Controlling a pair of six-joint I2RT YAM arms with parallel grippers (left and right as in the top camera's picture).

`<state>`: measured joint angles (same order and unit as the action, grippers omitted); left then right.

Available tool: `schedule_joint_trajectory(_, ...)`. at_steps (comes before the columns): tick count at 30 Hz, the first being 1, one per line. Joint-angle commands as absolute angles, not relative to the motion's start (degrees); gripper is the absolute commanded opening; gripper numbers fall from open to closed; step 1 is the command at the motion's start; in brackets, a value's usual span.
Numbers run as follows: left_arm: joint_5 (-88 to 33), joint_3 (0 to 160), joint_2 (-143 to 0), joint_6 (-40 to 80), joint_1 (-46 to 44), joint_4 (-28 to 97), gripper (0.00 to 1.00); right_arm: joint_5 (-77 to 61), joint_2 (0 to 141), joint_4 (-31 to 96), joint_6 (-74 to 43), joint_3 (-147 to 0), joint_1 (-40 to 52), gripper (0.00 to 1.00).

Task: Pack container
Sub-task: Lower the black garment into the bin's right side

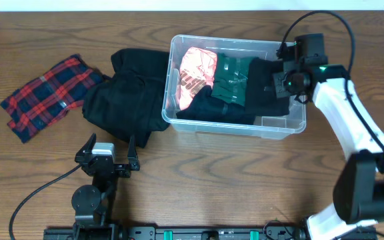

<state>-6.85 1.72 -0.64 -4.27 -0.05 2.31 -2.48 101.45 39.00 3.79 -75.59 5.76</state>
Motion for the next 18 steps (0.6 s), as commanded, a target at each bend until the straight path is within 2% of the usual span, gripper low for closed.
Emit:
schedule_joint_trajectory(1,-6.98,0.23,-0.62,-3.77,0.14,3.33,0.98,-1.89,106.04,39.22,3.97,-75.94,6.83,0.04)
schedule_joint_trajectory(8,-6.98,0.23,-0.62,-3.75,0.14,3.33,0.98,-1.37,107.55,39.0,3.97,-76.44,6.83,0.03)
schedule_joint_trajectory(18,-6.98,0.23,-0.62,-3.77,0.14,3.33,0.98,-9.08,96.53,38.52,3.95,-78.98,6.83,0.03)
